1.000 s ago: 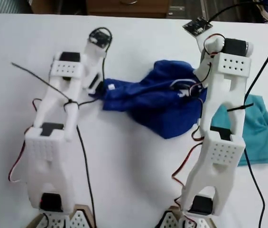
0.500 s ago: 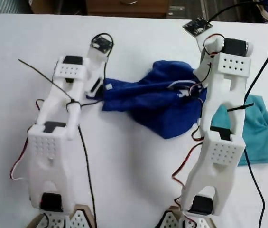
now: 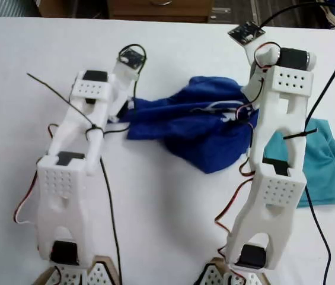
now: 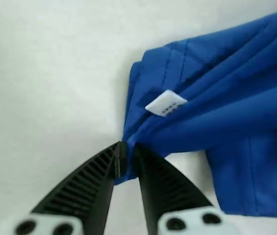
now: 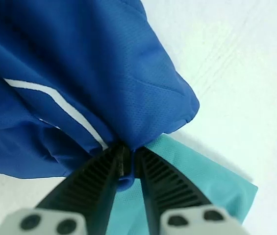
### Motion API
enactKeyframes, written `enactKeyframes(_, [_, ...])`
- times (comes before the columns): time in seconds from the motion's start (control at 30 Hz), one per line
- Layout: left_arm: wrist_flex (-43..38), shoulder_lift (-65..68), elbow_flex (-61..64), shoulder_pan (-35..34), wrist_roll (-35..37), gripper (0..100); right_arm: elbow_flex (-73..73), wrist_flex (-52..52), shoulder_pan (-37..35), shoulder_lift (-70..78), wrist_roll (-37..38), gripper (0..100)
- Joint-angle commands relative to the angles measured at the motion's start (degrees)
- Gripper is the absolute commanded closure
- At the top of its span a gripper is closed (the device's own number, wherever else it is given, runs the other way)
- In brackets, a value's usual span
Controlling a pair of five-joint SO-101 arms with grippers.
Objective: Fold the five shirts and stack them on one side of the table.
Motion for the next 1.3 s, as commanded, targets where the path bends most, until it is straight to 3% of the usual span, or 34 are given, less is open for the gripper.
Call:
enactKeyframes(0.0, [0.4,-0.5,-0.5,-0.4,0.4,98,-1.1,0.4,0.0,-5.2,-0.1,97.8])
enactKeyframes(0.17, [4.0,-1.2,-0.8,-1.1,0.4,91,-0.4,0.4,0.0,-7.2,0.1,97.8])
enactKeyframes(0.37, [8.8,-2.1,-0.7,-1.9,-5.5,79,-0.4,0.4,0.0,-7.2,0.2,97.8])
enactKeyframes(0.6, [10.1,-2.1,-0.7,-4.2,-9.3,76,-0.4,0.4,0.0,-7.1,0.2,97.8])
enactKeyframes(0.87, [9.1,-0.3,-0.8,-4.3,-10.7,77,-0.4,0.4,-0.3,-7.0,0.0,97.8])
enactKeyframes(1.07, [3.6,1.5,-0.8,-3.8,-10.4,97,2.7,0.4,-1.6,-7.0,0.1,97.8])
enactKeyframes(1.27, [2.5,1.1,-0.8,-1.5,-8.6,98,10.3,0.4,-4.6,-7.3,0.2,97.8])
